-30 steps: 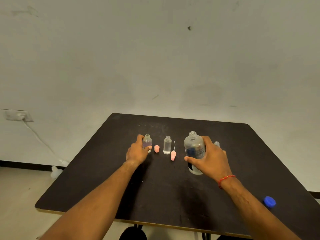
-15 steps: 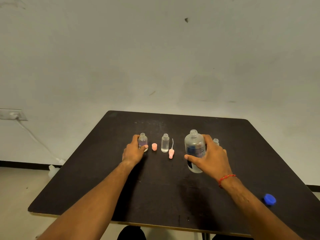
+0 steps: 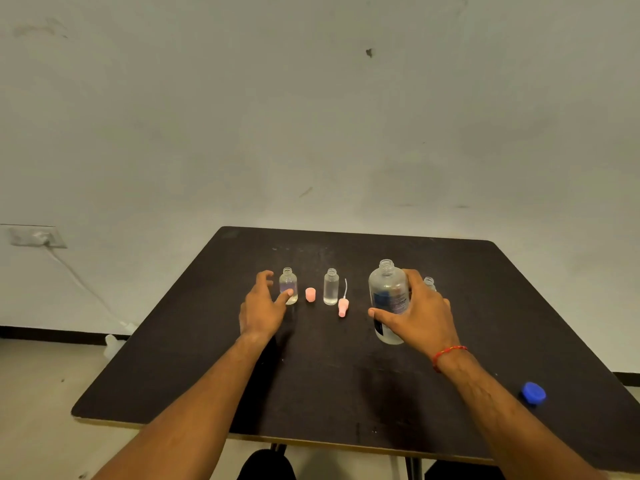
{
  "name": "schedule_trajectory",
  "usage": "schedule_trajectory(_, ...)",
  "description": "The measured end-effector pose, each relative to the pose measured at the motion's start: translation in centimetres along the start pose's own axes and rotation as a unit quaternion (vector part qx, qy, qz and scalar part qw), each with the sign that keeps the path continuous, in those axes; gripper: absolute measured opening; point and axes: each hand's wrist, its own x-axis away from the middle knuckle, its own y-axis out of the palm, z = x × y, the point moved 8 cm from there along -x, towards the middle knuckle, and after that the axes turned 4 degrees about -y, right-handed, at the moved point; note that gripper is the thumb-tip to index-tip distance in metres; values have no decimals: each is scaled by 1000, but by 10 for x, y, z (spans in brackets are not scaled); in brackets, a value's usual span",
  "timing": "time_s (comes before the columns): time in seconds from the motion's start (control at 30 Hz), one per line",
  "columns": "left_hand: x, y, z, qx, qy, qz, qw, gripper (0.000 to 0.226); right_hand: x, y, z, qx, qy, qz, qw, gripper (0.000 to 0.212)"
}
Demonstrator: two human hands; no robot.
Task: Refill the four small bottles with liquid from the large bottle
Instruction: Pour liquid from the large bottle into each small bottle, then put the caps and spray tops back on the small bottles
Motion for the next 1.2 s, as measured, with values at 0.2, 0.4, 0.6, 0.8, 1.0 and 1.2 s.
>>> schedule_trajectory(0.2, 35, -17, 22, 3, 55, 76, 996, 40, 7, -7, 4, -16, 0, 4, 1000, 75)
schedule_trajectory(0.4, 70, -8, 47, 54, 102, 77, 990, 23, 16, -18, 11, -41, 13, 14, 999, 80)
schedule_trajectory(0.6, 90, 19, 70, 78, 121, 29, 989, 17, 30, -37, 30, -48, 24, 36, 998, 79)
schedule_trajectory(0.8, 107, 54, 89, 108, 128, -20, 986, 11, 41, -58, 65, -50, 49, 44, 997, 80)
schedule_trajectory(1.0, 121, 89, 107, 114, 141, -57, 982, 12, 48, -80, 105, -52, 85, 65, 993, 77)
schedule_trajectory(1.2, 125, 114, 124, 117, 144, -76, 980, 15, 49, -94, 143, -54, 118, 83, 988, 77)
